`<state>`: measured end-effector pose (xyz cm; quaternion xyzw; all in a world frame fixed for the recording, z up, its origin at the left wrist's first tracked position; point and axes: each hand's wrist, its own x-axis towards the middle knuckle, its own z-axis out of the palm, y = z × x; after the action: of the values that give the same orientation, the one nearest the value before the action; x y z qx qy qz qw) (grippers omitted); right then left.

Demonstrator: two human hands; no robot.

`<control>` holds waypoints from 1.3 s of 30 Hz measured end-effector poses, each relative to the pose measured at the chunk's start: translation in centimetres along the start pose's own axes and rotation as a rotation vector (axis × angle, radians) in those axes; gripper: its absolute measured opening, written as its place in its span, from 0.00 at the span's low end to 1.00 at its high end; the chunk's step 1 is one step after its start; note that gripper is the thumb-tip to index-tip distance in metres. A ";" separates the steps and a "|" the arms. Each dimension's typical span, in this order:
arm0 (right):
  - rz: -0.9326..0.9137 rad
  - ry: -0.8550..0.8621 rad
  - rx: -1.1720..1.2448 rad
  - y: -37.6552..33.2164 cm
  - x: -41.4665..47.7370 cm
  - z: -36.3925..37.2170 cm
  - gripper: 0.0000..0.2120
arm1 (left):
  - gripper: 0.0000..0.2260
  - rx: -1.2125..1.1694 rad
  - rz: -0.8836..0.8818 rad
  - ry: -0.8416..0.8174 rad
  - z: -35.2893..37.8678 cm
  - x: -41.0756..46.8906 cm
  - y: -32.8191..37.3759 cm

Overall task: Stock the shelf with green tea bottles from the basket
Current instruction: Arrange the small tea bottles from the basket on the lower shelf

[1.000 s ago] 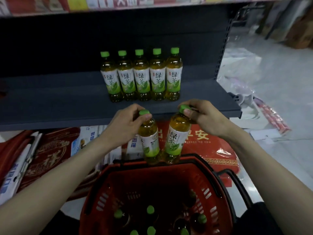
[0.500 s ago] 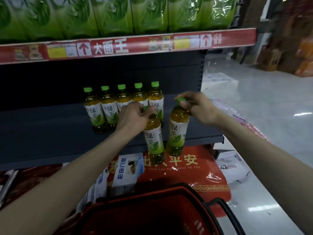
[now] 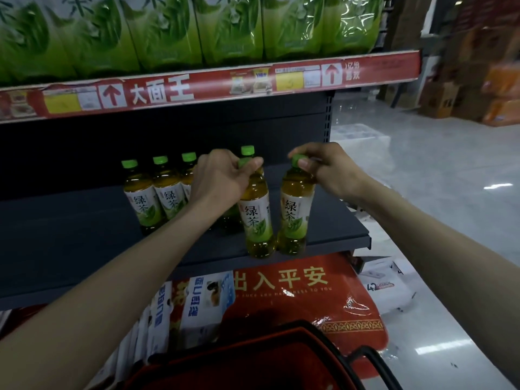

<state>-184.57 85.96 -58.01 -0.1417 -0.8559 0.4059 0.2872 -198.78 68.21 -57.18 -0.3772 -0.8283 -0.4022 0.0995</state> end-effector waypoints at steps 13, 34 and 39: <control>-0.078 0.008 -0.022 1.8 1.6 1.4 0.14 | 0.22 0.169 0.079 0.105 4.4 0.2 -0.5; 0.257 0.344 0.098 10.0 -7.0 12.0 0.34 | 0.17 -0.306 -0.166 -0.148 10.7 -8.1 -8.5; 0.355 0.404 0.118 10.1 -6.2 11.0 0.28 | 0.16 -0.307 -0.174 -0.134 12.2 -7.4 -7.9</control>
<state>-186.17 82.63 -73.71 -0.3504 -0.7179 0.4626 0.3844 -197.52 70.15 -73.34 -0.3410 -0.7913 -0.5050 -0.0497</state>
